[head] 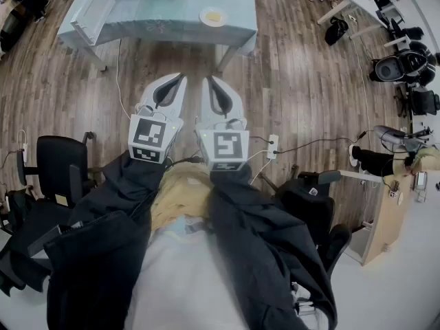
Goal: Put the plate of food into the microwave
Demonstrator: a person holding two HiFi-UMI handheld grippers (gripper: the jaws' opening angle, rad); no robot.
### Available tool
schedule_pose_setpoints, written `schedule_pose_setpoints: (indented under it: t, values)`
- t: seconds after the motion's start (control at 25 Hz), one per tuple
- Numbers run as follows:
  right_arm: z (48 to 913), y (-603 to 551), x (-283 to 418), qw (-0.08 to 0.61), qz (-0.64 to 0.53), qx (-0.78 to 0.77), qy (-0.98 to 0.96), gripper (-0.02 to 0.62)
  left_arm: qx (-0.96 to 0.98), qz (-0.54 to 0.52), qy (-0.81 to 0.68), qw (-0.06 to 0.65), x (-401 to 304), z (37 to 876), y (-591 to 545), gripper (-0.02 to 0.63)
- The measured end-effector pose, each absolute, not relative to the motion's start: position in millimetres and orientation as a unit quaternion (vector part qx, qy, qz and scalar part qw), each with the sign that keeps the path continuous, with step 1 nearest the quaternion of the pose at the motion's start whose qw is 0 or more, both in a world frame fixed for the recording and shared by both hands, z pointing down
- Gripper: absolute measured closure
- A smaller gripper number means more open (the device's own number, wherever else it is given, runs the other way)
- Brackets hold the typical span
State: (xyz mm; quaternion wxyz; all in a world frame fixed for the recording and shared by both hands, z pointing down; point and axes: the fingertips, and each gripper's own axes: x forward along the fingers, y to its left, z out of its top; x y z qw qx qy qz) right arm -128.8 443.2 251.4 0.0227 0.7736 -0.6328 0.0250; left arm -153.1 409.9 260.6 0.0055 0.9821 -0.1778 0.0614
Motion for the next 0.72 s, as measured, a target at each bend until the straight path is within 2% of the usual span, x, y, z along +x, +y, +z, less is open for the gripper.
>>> schedule_pose_setpoints:
  t: [0.72]
  values:
    - [258,450,-114,0.029,0.021,0.769,-0.639,0.601,0.981,0.073,-0.178,0.001,-140,268,419,0.611]
